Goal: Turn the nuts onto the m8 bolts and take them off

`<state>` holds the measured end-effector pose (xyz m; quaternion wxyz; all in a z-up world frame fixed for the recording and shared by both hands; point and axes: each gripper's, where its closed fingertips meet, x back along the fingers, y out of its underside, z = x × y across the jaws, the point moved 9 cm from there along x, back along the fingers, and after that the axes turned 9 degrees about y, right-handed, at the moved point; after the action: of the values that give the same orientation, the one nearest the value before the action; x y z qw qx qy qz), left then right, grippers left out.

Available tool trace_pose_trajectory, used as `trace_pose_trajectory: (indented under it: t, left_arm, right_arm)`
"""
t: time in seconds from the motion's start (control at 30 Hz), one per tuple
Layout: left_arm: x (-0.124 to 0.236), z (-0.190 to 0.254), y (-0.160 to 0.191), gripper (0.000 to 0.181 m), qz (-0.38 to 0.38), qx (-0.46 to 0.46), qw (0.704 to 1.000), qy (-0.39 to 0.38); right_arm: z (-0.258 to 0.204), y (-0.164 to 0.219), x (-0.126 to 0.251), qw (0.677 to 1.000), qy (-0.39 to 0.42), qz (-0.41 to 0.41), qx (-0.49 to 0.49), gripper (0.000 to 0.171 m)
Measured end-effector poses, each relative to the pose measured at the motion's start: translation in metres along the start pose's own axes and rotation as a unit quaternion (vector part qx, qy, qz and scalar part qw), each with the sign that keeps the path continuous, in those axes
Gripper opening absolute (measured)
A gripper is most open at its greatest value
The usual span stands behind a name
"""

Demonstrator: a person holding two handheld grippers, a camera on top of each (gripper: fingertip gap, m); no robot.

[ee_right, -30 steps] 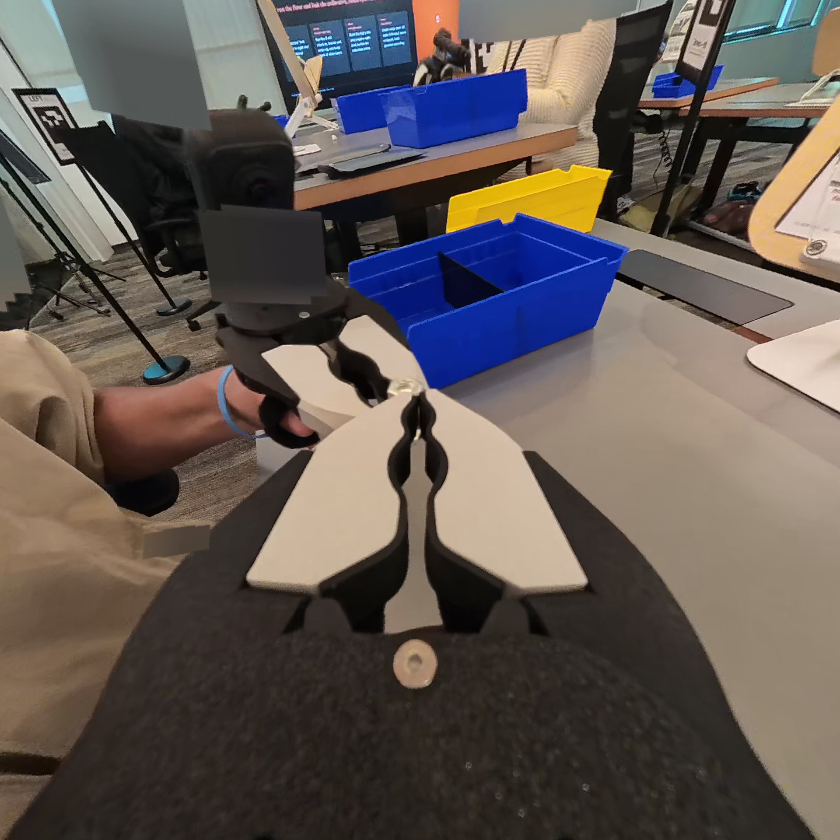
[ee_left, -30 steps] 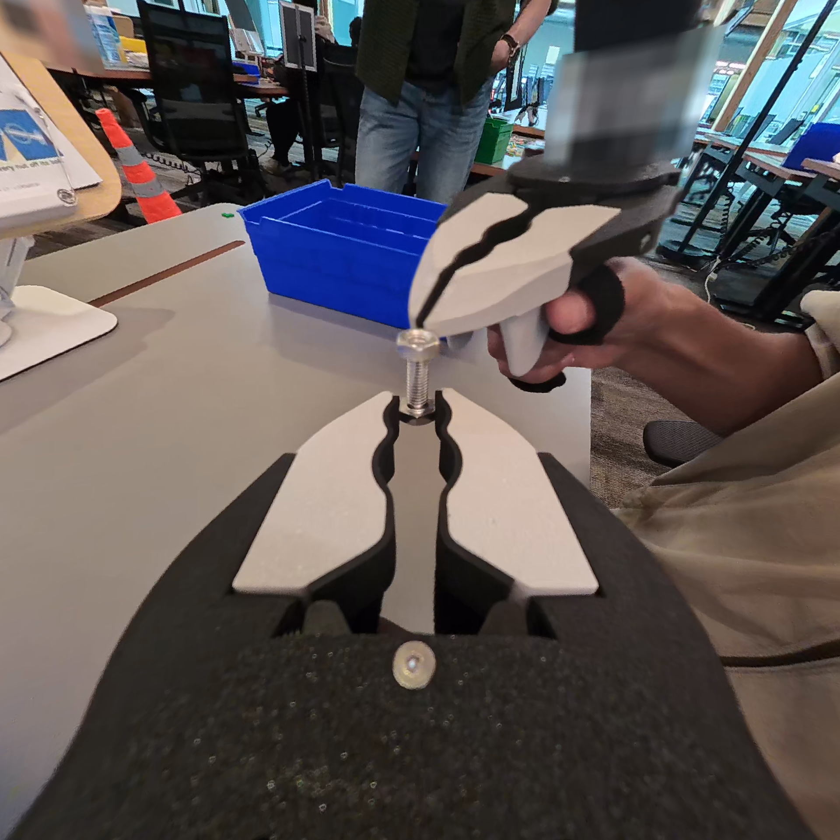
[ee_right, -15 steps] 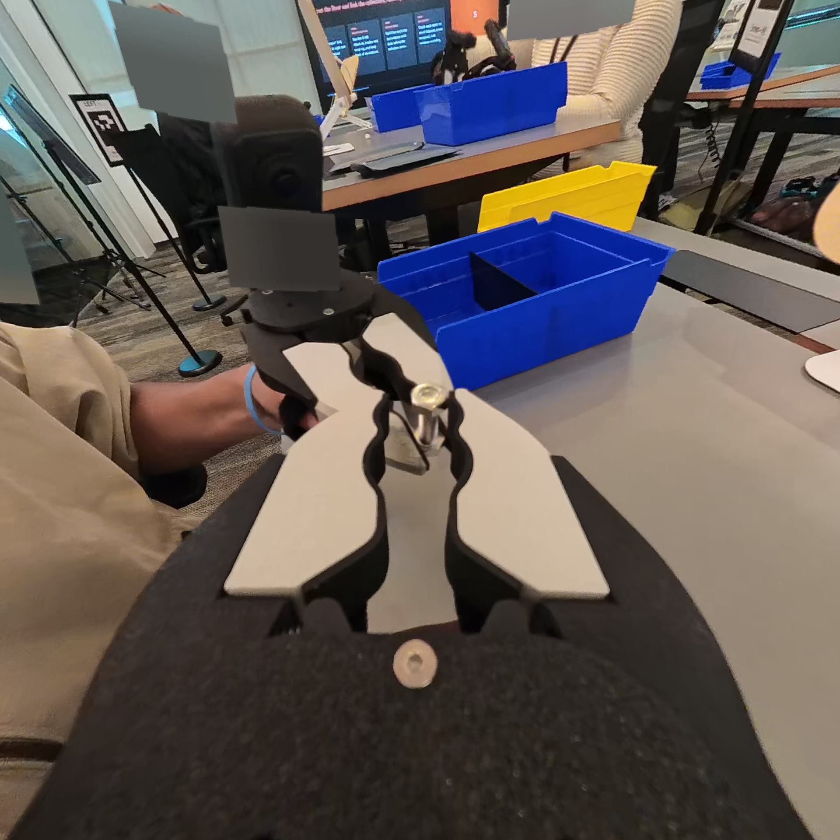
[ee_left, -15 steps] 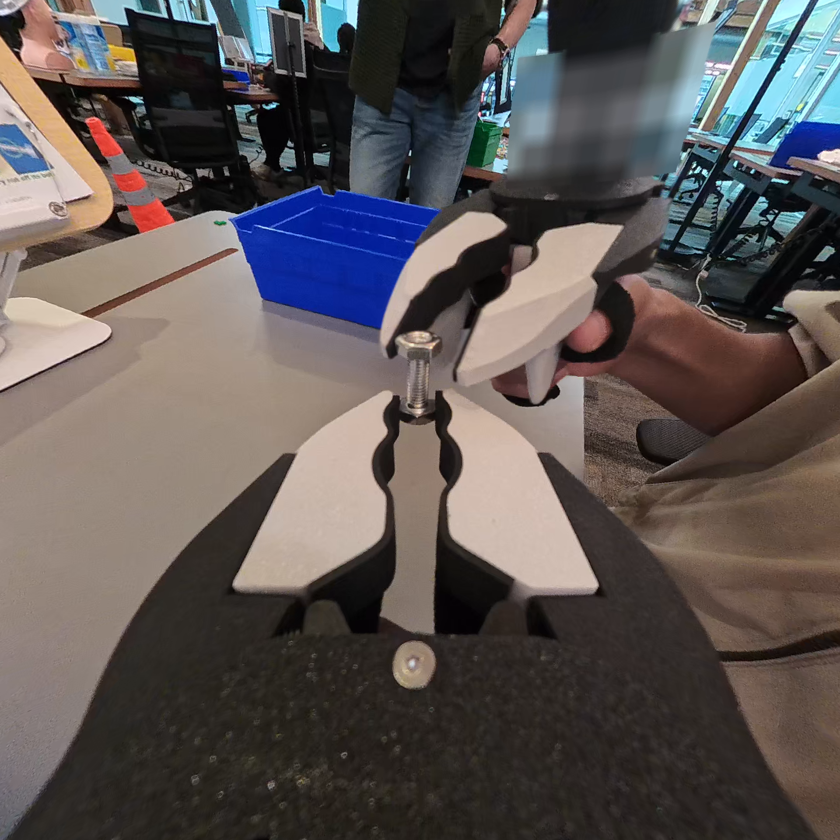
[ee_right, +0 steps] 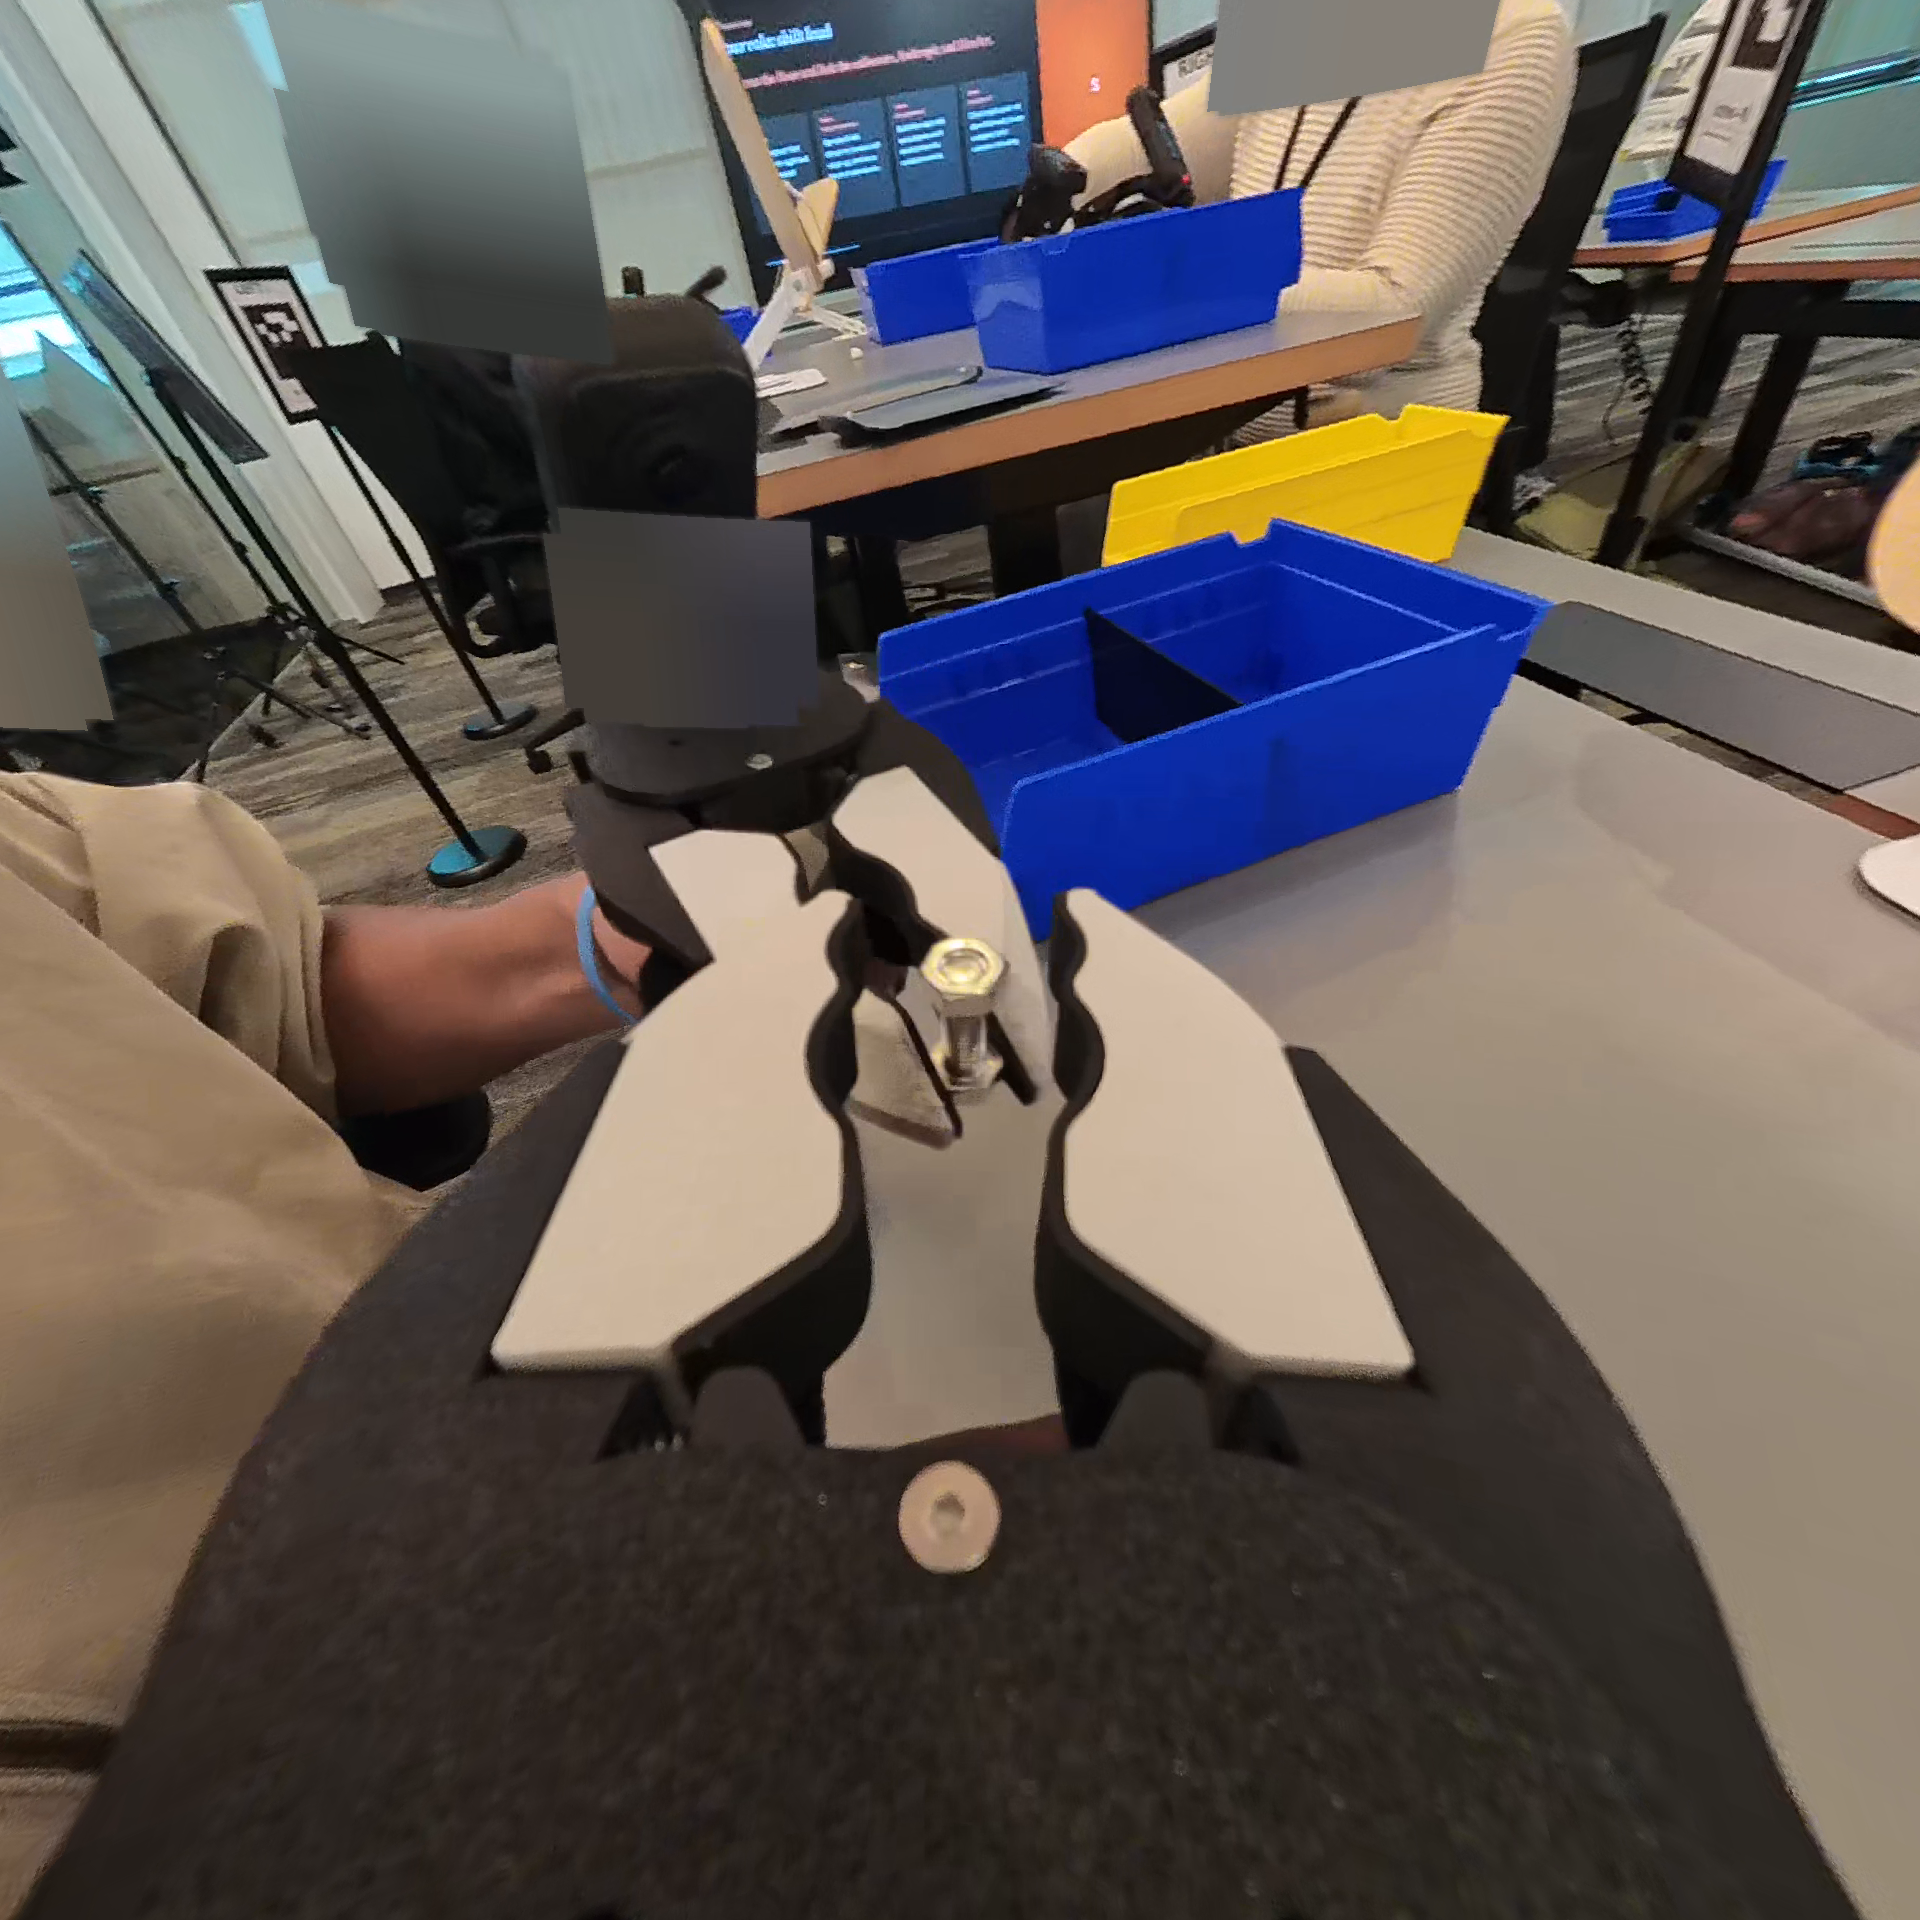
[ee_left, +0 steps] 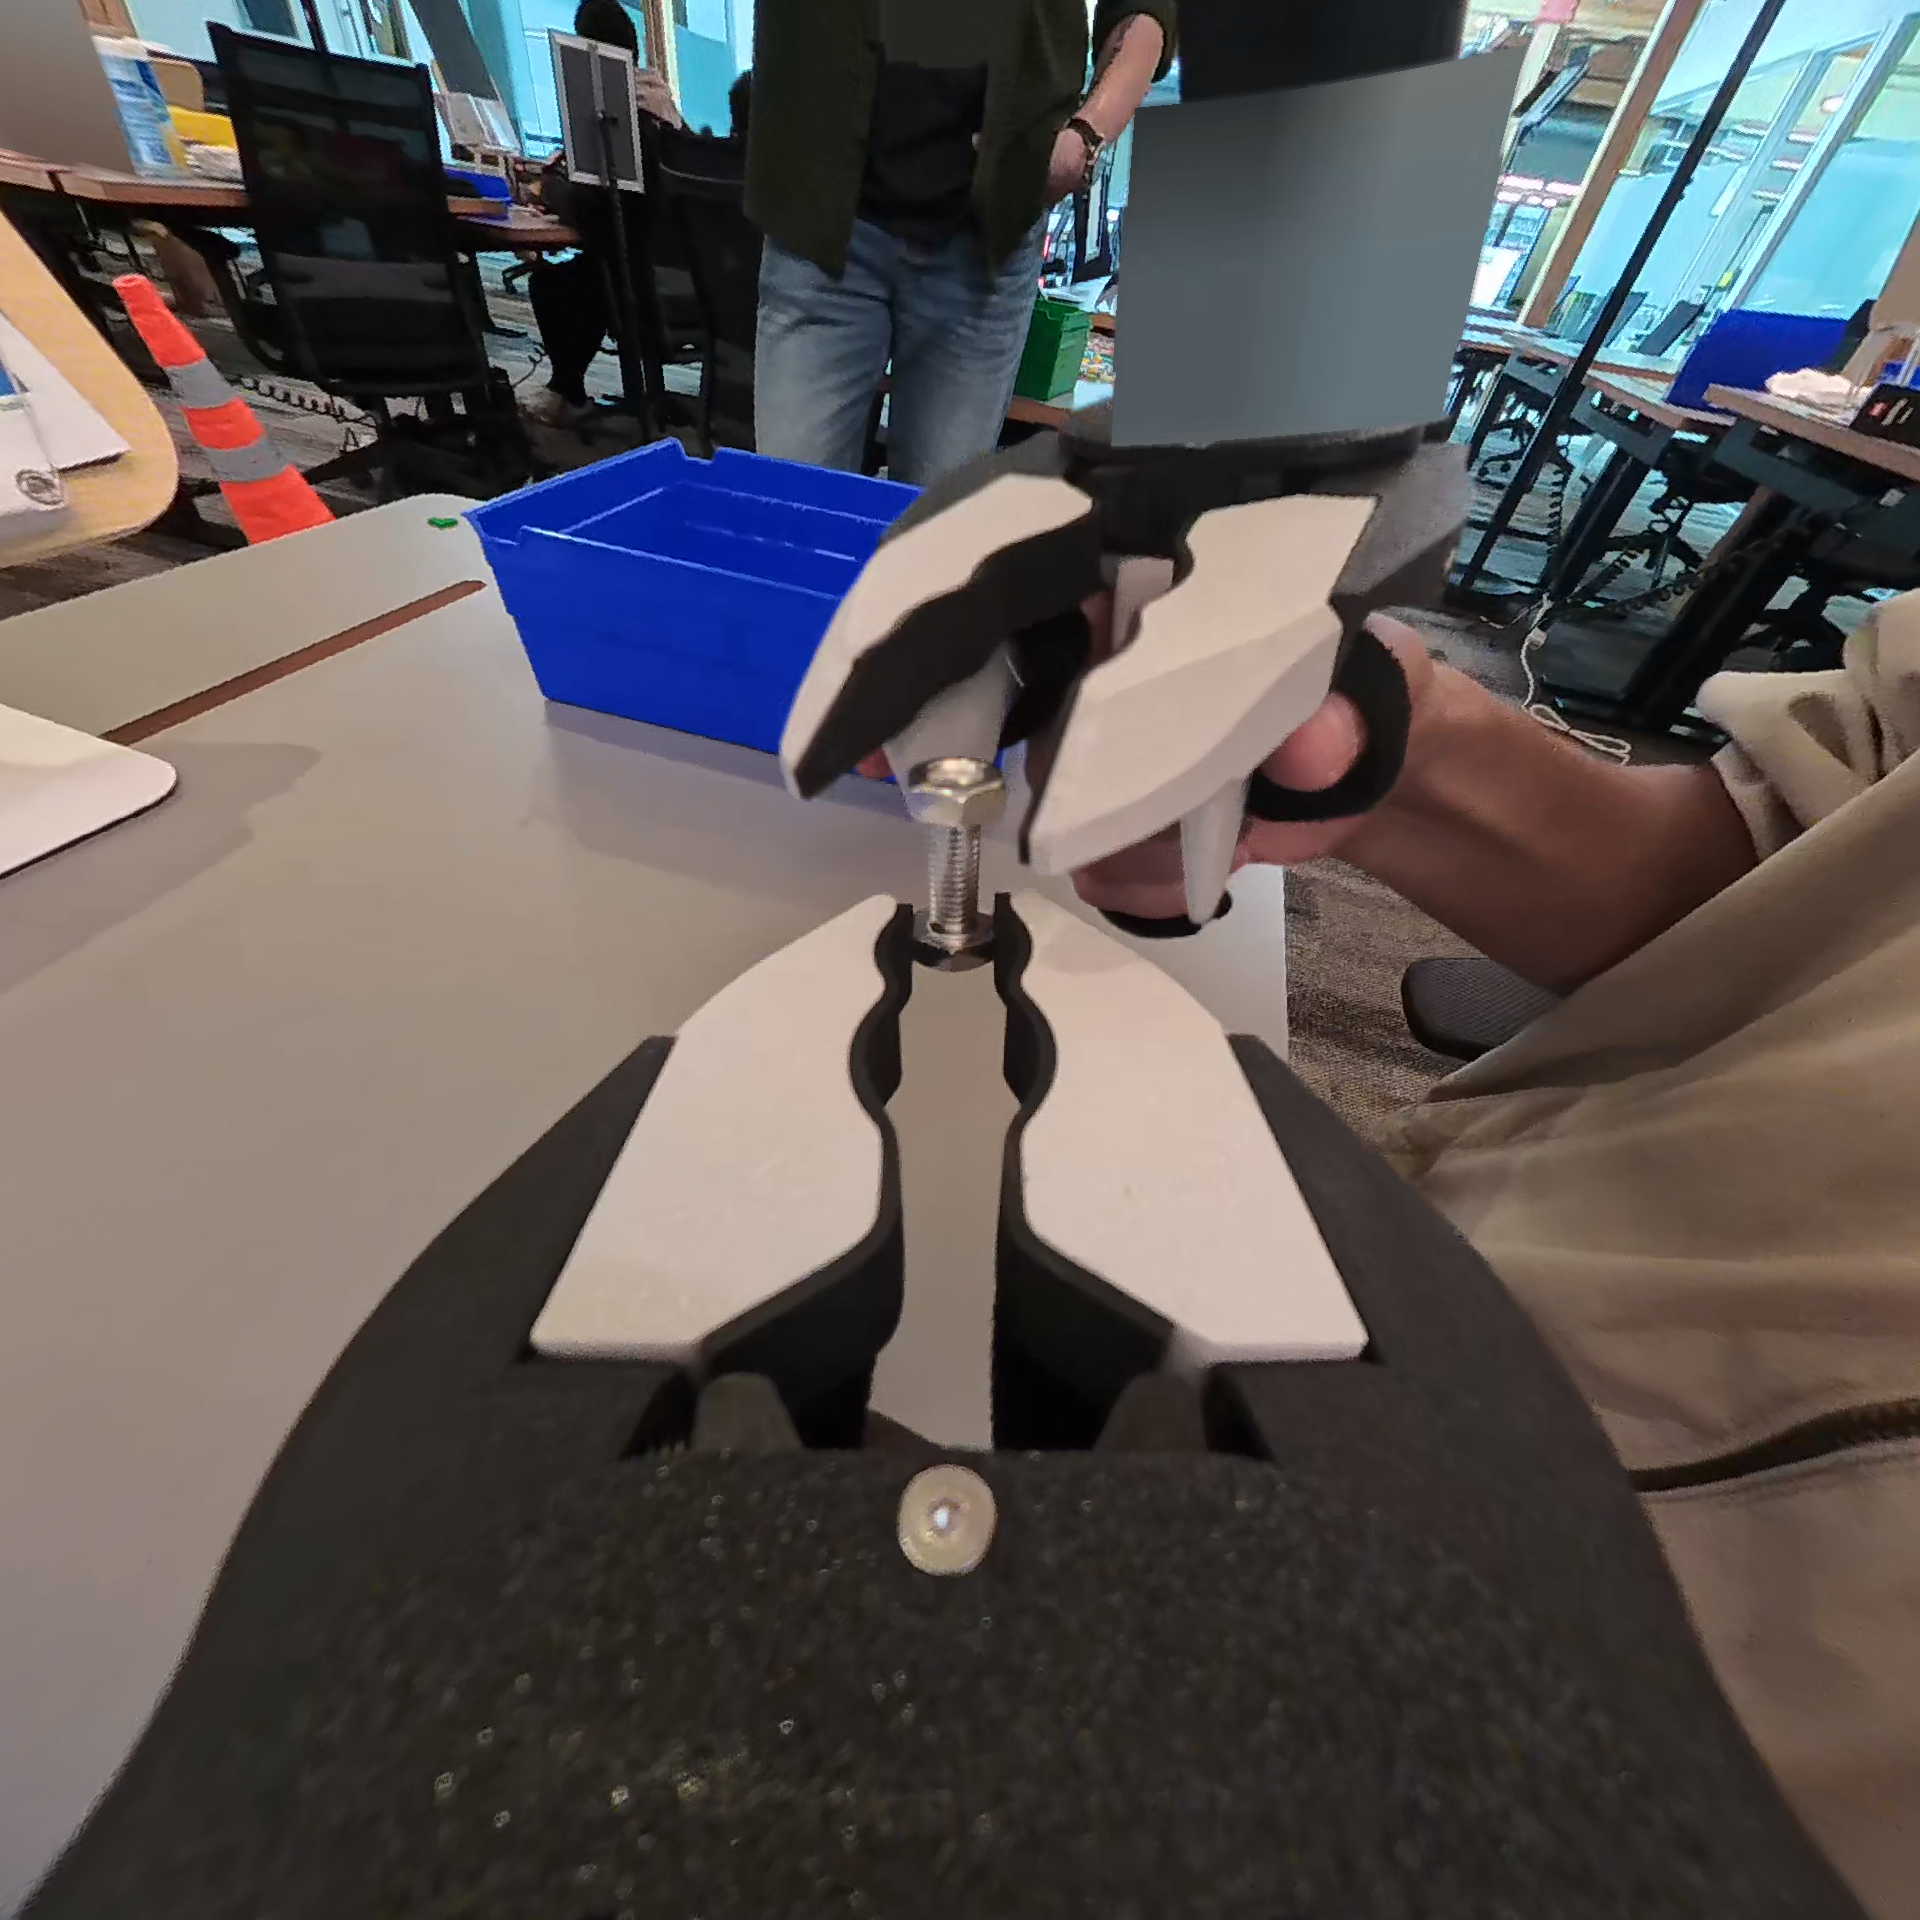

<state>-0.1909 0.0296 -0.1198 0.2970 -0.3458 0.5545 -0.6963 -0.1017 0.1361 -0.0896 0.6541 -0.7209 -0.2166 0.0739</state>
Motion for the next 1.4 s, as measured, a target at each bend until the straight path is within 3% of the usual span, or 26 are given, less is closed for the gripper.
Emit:
trace_pose_trajectory:
  t: [0.4, 0.77, 1.03, 1.4]
  left_arm:
    - [0.013, -0.010, -0.003, 0.015, 0.032, 0.034, 0.999, 0.013]
    - [0.004, -0.002, -0.006, 0.015, 0.039, 0.030, 0.998, 0.039]
    - [0.017, -0.013, -0.005, 0.015, 0.041, 0.041, 0.998, 0.020]
    - [0.008, -0.003, -0.006, 0.015, 0.030, 0.029, 0.998, 0.044]
  right_arm:
    - [0.000, 0.002, 0.015, 1.000, 0.015, 0.019, -0.007, 0.037]
    - [-0.011, 0.003, -0.004, 0.999, -0.030, 0.019, -0.013, 0.051]
    - [-0.007, 0.002, 0.011, 1.000, -0.003, 0.026, -0.008, 0.047]
    - [-0.014, 0.000, -0.004, 0.999, -0.033, 0.025, -0.014, 0.053]
